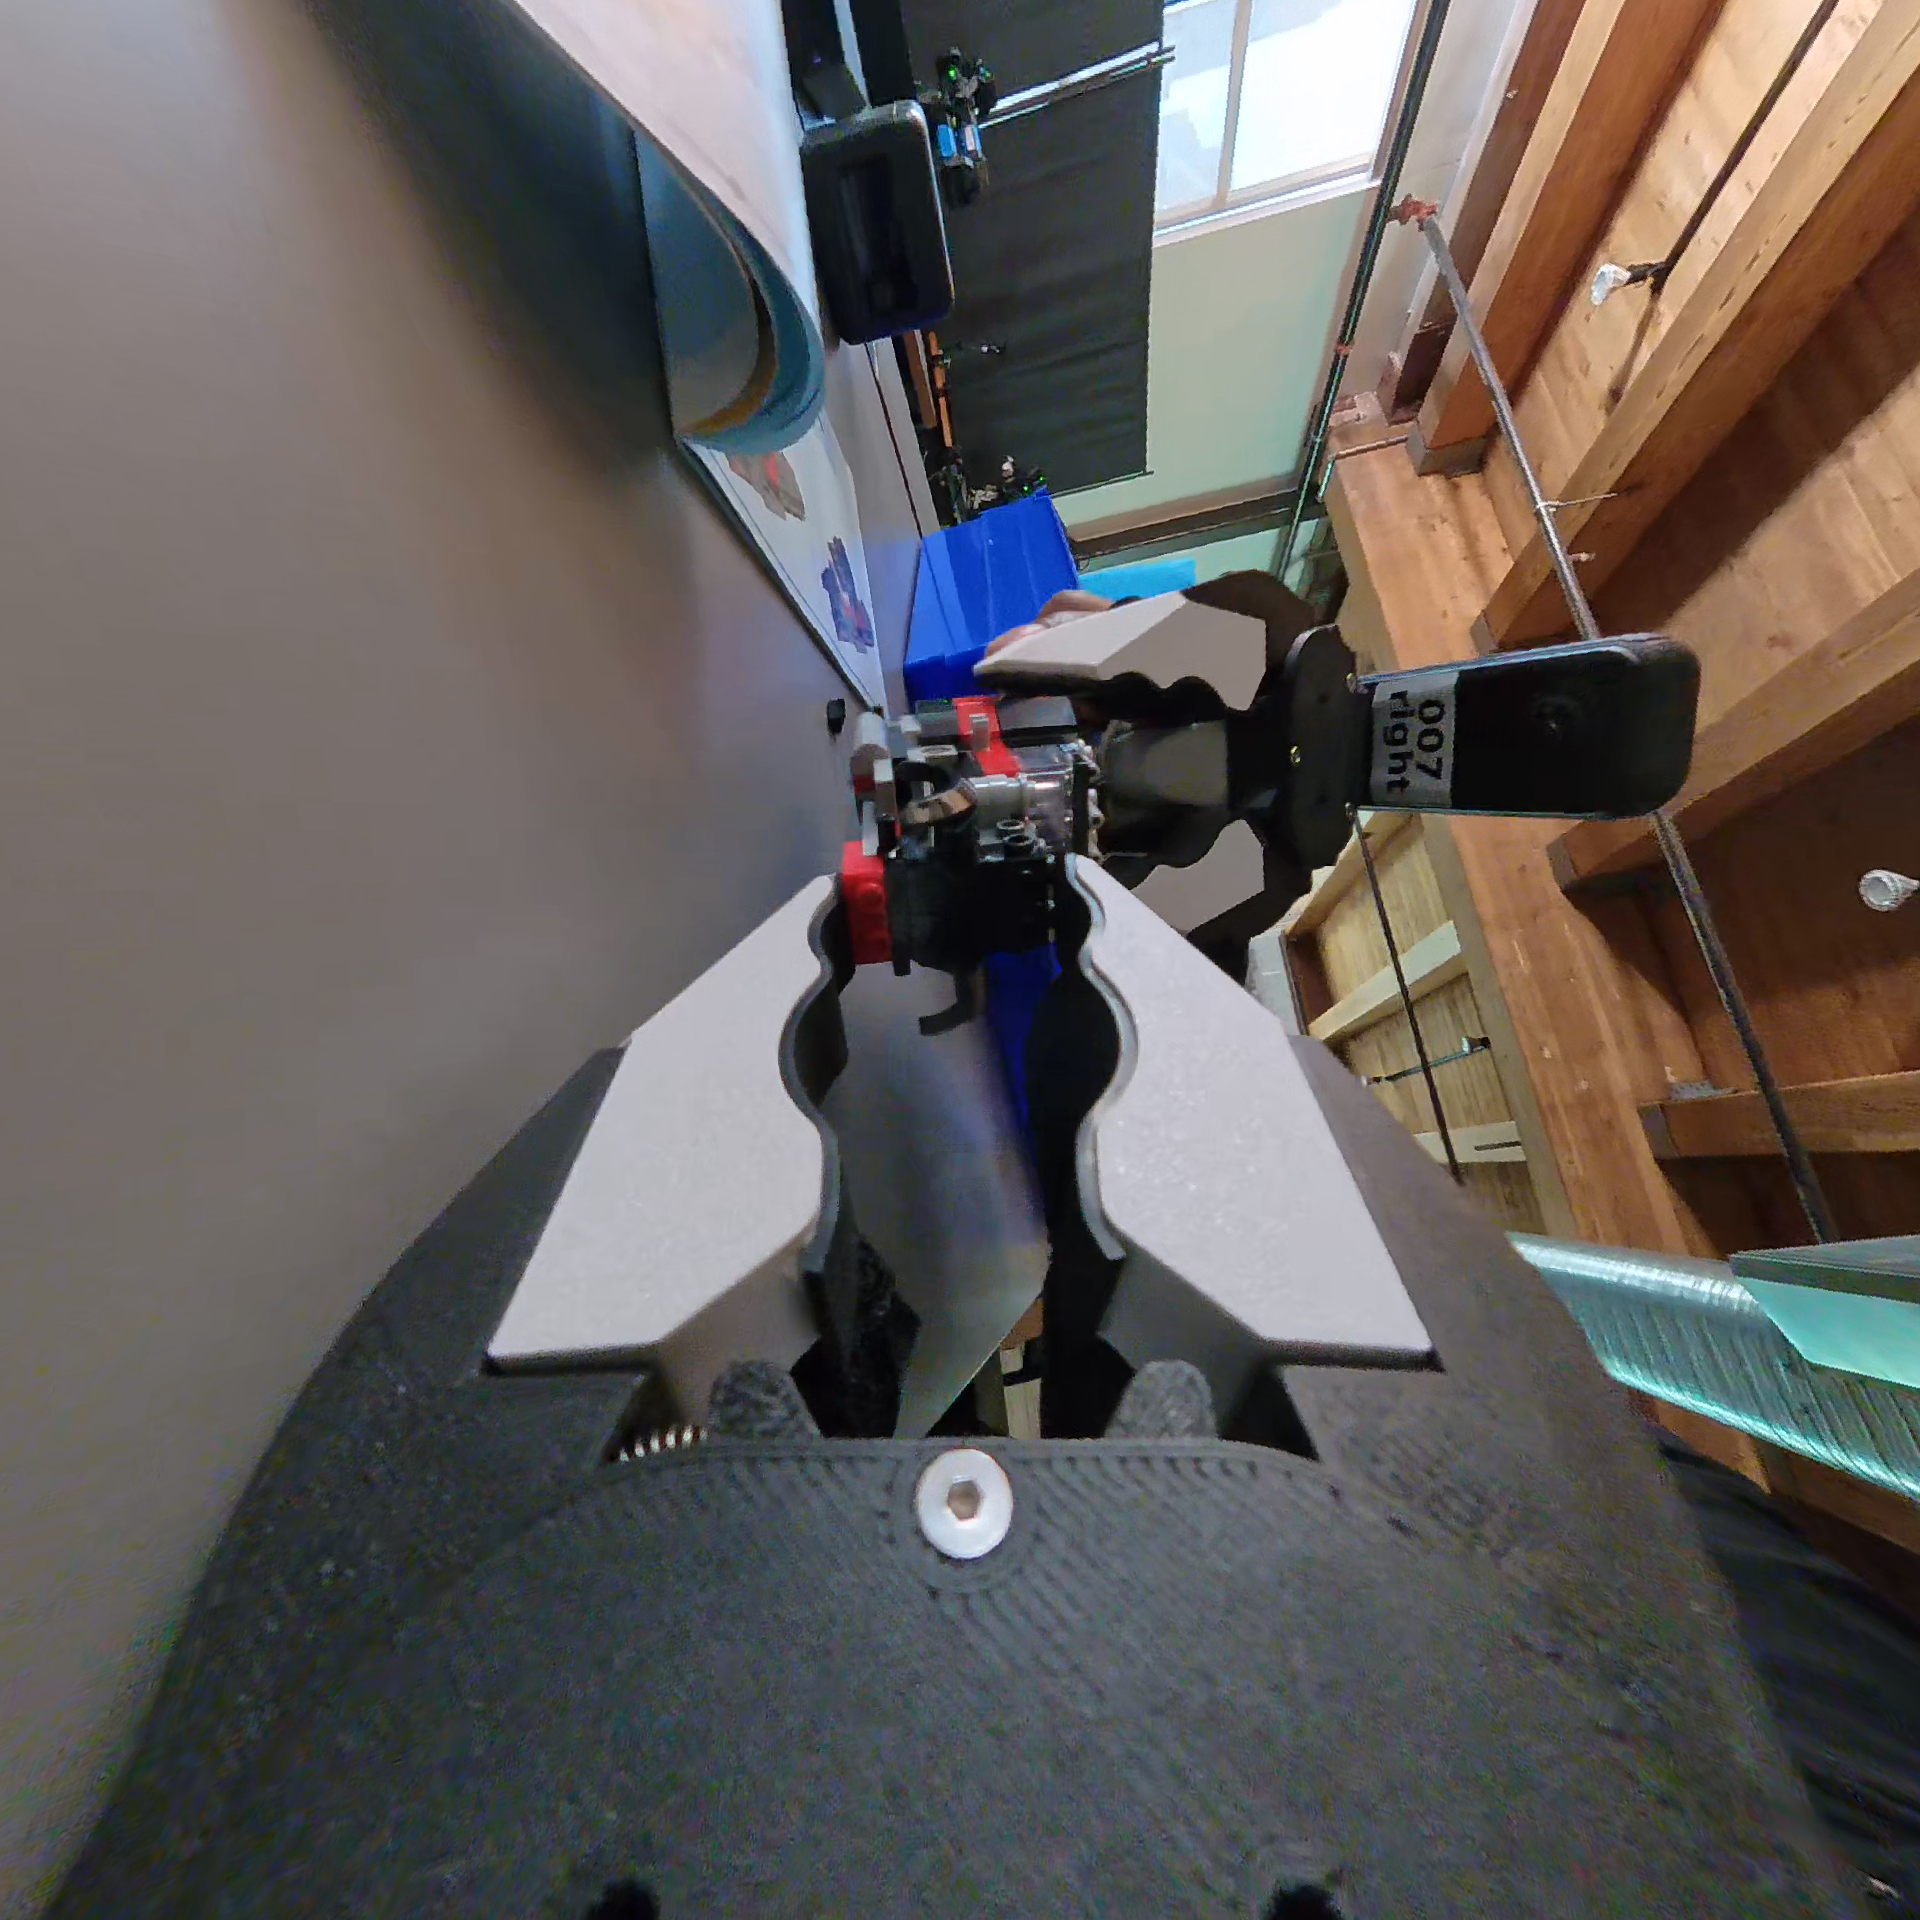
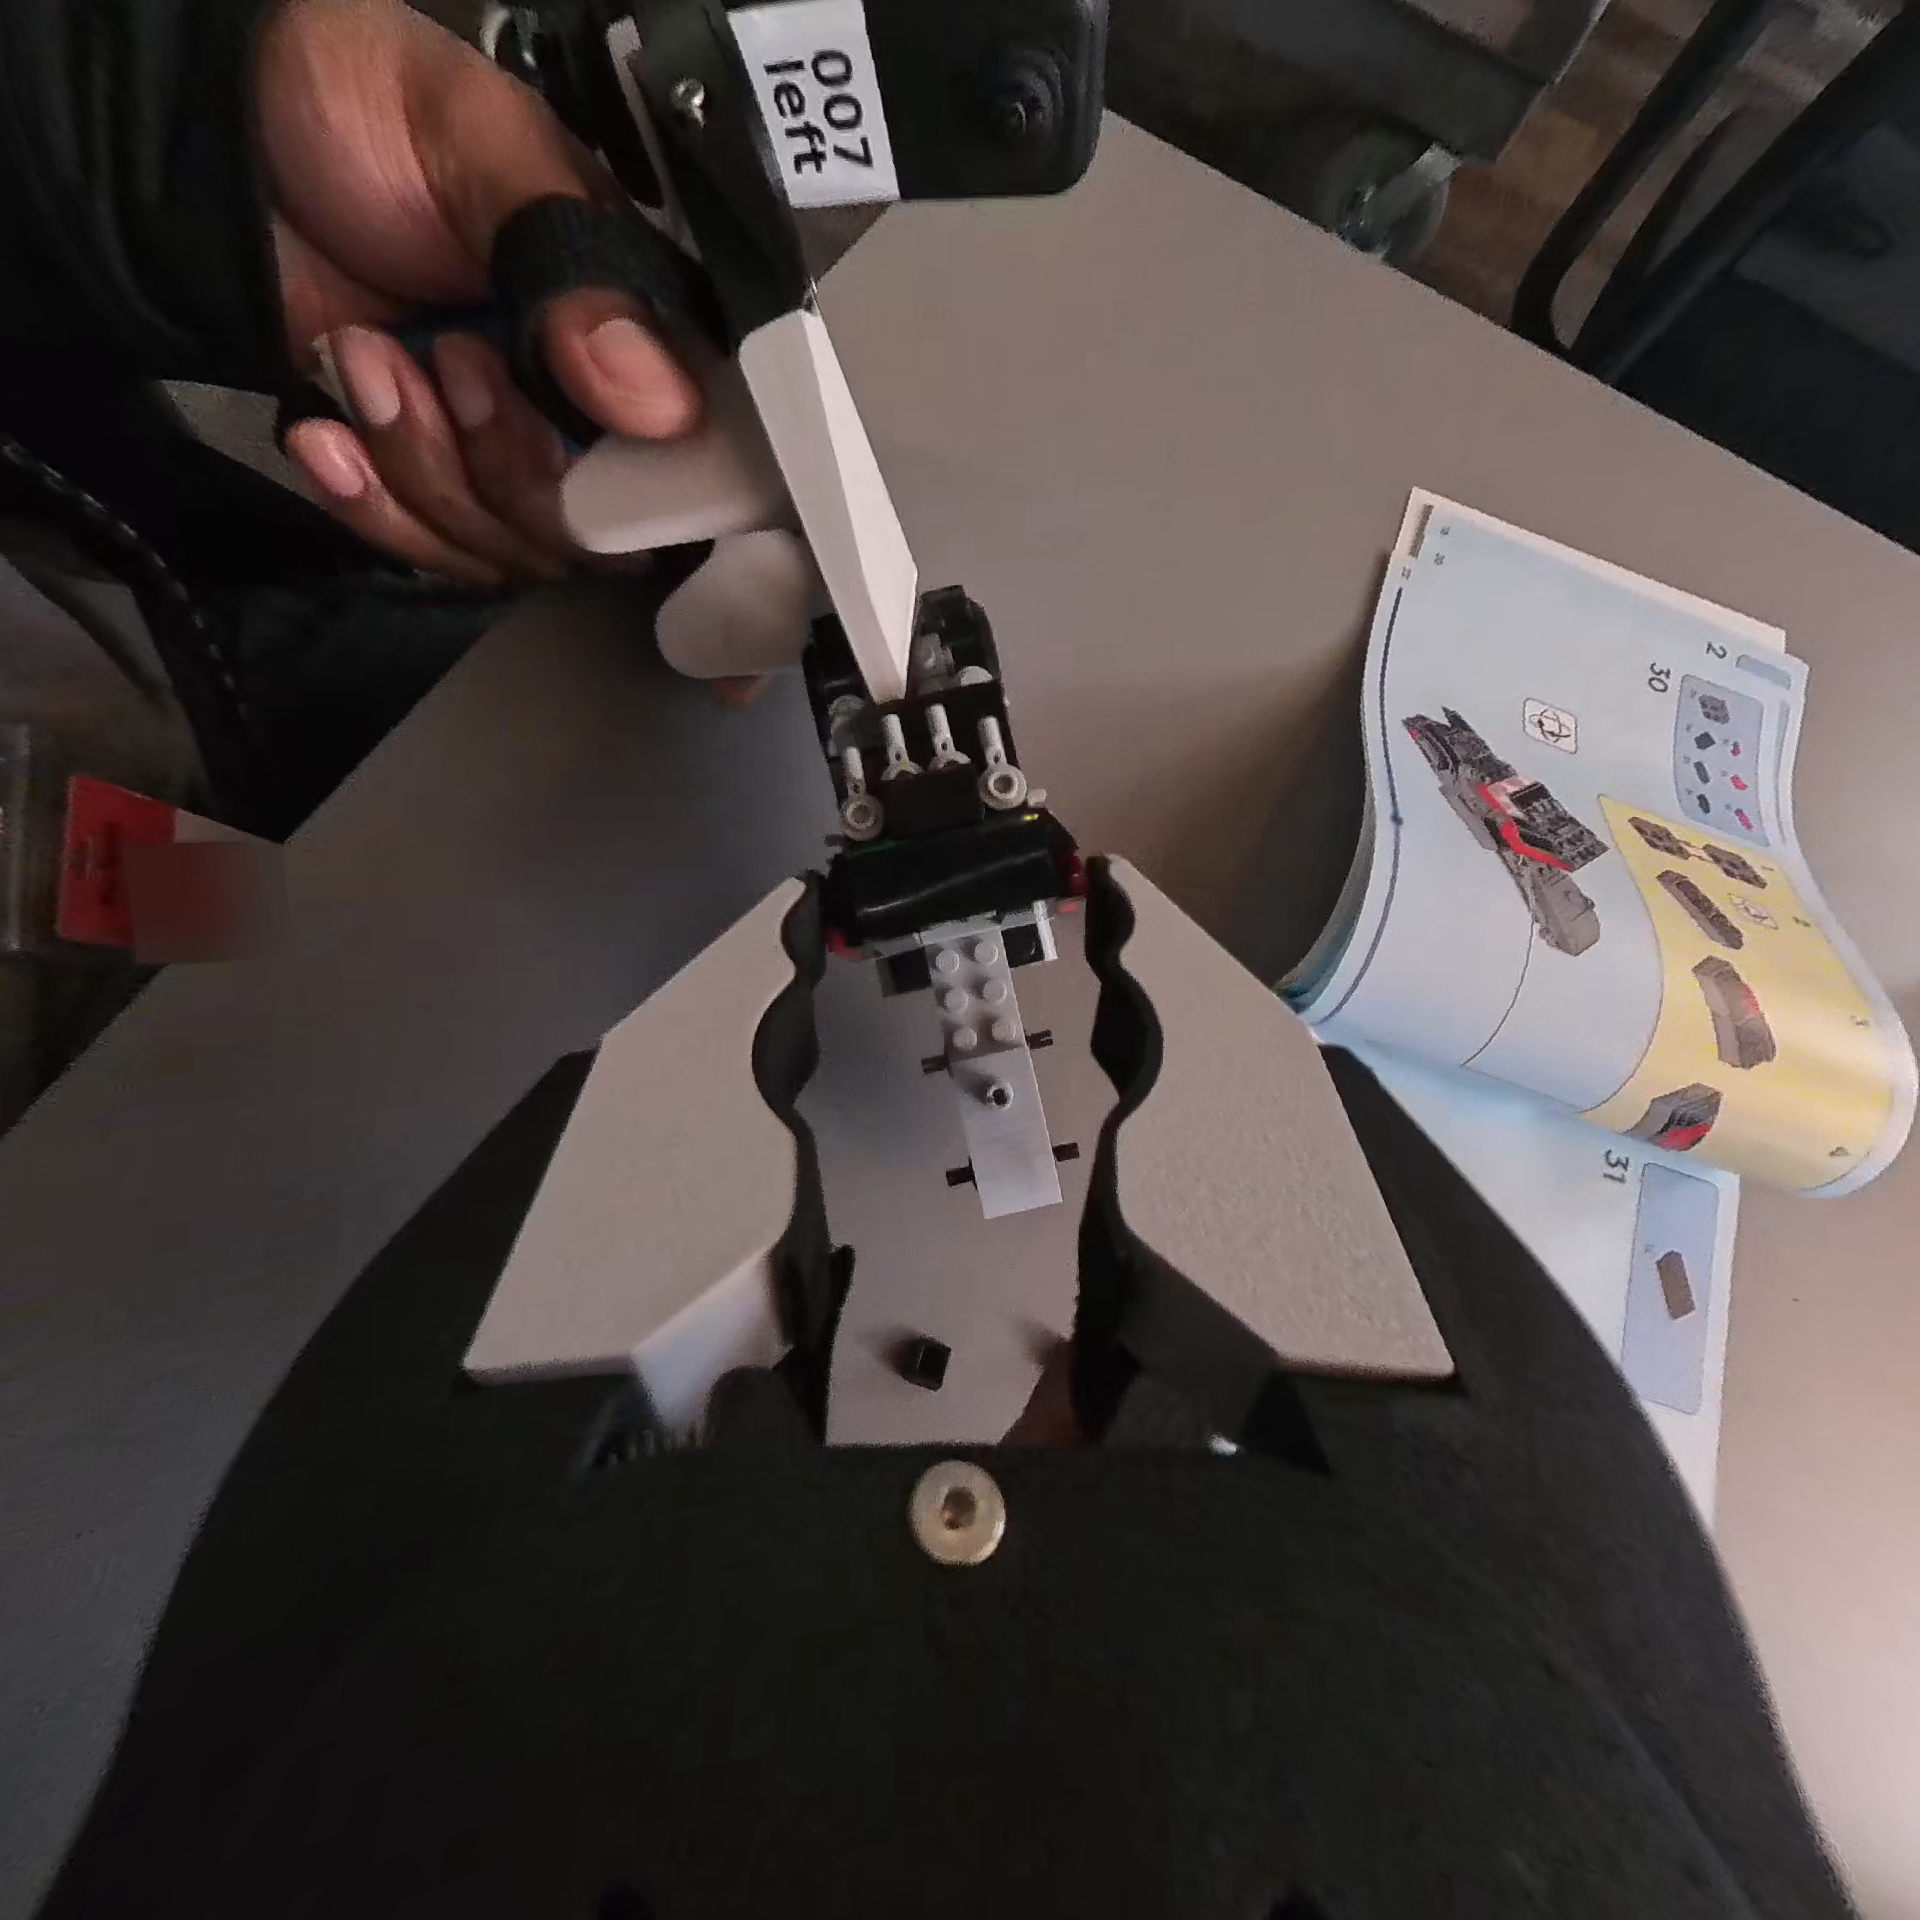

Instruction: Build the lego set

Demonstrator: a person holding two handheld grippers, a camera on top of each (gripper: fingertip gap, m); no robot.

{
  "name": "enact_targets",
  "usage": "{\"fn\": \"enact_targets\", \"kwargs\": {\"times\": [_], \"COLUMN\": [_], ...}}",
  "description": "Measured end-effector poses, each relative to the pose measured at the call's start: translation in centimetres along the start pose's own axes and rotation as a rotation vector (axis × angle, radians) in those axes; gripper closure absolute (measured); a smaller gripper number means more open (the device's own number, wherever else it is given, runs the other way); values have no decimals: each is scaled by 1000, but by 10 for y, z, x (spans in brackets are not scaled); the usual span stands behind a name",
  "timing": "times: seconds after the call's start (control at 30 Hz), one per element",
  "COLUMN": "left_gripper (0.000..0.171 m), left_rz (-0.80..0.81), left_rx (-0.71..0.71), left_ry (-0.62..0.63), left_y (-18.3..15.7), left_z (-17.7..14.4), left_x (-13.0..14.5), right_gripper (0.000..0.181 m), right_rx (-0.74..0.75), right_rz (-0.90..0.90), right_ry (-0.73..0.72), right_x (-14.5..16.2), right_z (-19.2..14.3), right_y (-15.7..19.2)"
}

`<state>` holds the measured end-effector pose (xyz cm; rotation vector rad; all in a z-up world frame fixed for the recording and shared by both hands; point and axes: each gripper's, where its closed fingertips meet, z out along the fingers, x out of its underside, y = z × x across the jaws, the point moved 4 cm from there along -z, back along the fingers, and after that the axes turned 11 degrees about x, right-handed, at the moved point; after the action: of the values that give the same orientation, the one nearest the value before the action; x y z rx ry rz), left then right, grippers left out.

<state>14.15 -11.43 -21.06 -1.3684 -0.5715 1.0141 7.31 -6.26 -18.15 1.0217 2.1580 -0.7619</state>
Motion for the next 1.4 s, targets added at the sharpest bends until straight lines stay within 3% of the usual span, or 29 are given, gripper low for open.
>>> {"fn": "enact_targets", "kwargs": {"times": [0.67,0.83,0.97,1.2,1.4], "left_gripper": [125,115,106,91,83], "left_rz": [216,305,383,542,619], "left_rx": [-189,-224,-184,-83,-91], "left_ry": [-130,-118,-98,15,164], "left_y": [-1,-17,-49,-120,-136], "left_z": [-41,-33,-10,82,151], "left_x": [-38,-38,-31,5,48], "right_gripper": [128,110,105,112,111], "right_rx": [78,117,244,853,961], "right_rz": [96,188,281,563,602], "right_ry": [72,26,35,281,433], "right_x": [19,14,13,48,68], "right_z": [13,0,-23,-80,-89], "right_y": [-13,-15,-20,-62,-53]}}
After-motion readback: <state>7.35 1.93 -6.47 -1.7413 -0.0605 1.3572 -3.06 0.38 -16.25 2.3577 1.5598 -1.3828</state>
